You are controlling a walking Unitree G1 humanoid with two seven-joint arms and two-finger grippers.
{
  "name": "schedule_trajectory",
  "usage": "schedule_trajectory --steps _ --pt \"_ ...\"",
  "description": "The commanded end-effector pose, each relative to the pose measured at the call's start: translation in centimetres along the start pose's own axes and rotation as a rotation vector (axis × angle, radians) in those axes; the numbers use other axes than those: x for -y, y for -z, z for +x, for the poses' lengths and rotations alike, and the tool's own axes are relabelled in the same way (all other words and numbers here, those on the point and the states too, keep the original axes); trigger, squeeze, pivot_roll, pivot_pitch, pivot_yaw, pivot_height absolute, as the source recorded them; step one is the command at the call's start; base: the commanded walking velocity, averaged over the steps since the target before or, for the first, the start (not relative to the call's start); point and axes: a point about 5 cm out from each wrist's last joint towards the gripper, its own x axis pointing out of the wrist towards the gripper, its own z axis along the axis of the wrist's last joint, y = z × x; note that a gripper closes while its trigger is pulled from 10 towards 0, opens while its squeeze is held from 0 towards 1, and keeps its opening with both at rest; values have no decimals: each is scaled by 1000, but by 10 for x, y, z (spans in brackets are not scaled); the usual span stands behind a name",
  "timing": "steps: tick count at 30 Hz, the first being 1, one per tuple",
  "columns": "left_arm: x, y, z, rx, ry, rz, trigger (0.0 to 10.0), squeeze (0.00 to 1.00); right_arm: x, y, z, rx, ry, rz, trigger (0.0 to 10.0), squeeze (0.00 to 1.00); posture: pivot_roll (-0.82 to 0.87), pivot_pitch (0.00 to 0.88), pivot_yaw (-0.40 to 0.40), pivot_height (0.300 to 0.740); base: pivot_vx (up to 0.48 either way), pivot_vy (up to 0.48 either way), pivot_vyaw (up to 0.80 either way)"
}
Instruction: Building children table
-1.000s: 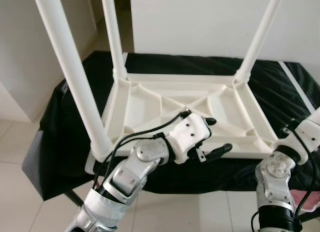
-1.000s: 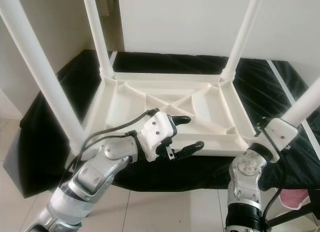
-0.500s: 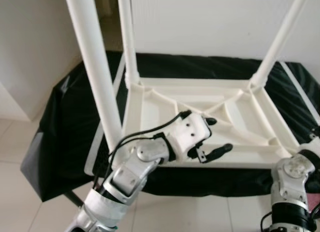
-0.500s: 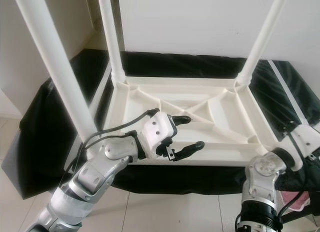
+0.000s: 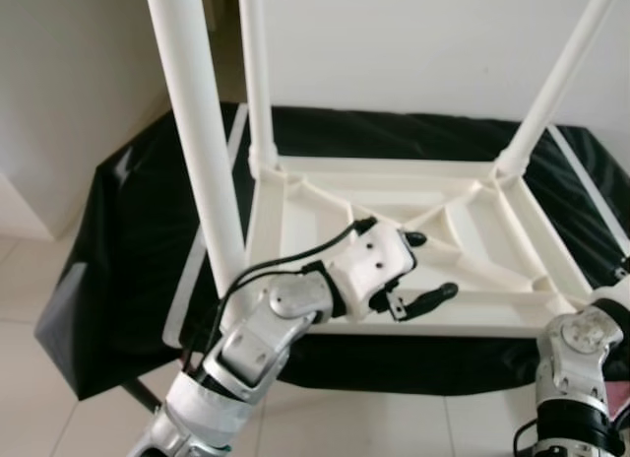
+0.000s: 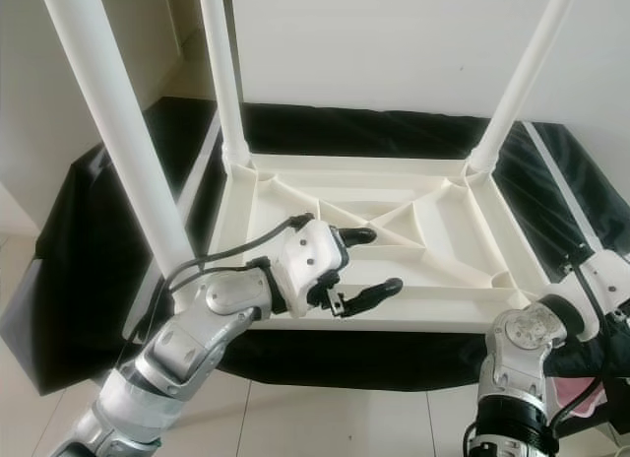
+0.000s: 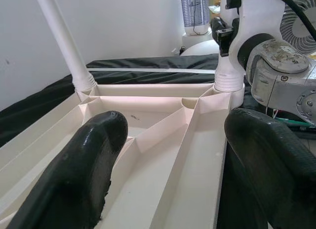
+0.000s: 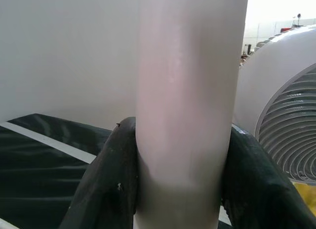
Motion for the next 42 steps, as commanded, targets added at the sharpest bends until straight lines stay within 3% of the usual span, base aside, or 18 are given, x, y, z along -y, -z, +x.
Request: schedule_trajectory --steps 1,2,5,6,12,13,14,19,20,21,22,26,41,42 --pt "2 -2 2 0 54 -1 10000 0 22 47 -17 -227 39 -110 10000 0 -73 59 25 740 0 0 0" --pt "1 -2 2 1 54 -2 10000 0 20 45 -17 -217 26 -99 10000 145 -73 57 24 740 0 0 0" --pt "1 -2 2 1 53 -2 10000 0 18 44 -17 -210 18 -92 10000 145 -73 57 24 740 0 0 0" --pt "1 -2 2 1 53 -2 10000 0 16 43 -17 -205 7 -79 10000 1000 -73 57 23 740 0 0 0" --pt "1 -2 3 3 53 -3 10000 0 9 39 -17 -194 -60 -44 10000 1000 -74 55 21 740 0 0 0" --pt "1 -2 3 3 52 -3 10000 0 6 38 -17 -195 -91 -31 10000 596 -75 56 21 740 0 0 0" --pt "1 -2 3 4 52 -4 10000 0 4 38 -17 -191 -113 -28 10000 0 -75 56 19 740 0 0 0" --pt "2 -3 3 6 50 -5 10000 0 1 33 -13 -155 -182 -27 10000 0 -74 55 18 740 0 0 0" --pt "2 -3 3 8 49 -6 10000 0 0 30 -12 -133 -208 -13 4745 0 -74 56 17 740 0 0 0" --pt "2 -3 3 8 49 -6 10000 0 0 30 -12 -133 -208 -13 4745 0 -74 56 17 740 0 0 0" --pt "2 -3 3 9 48 -7 10000 0 0 27 -8 -114 -227 -5 0 0 -75 55 17 740 0 0 0" --pt "3 -4 3 14 46 -11 10000 0 2 17 0 -69 -275 25 0 0 -78 52 12 740 0 0 0" --pt "2 -1 5 2 41 -7 10000 0 2 14 0 -60 -341 -4 0 0 -80 51 14 740 0 0 0" --pt "2 2 4 -18 37 4 10000 0 0 12 -1 -44 -362 -16 10000 0 -77 52 13 740 0 0 0"
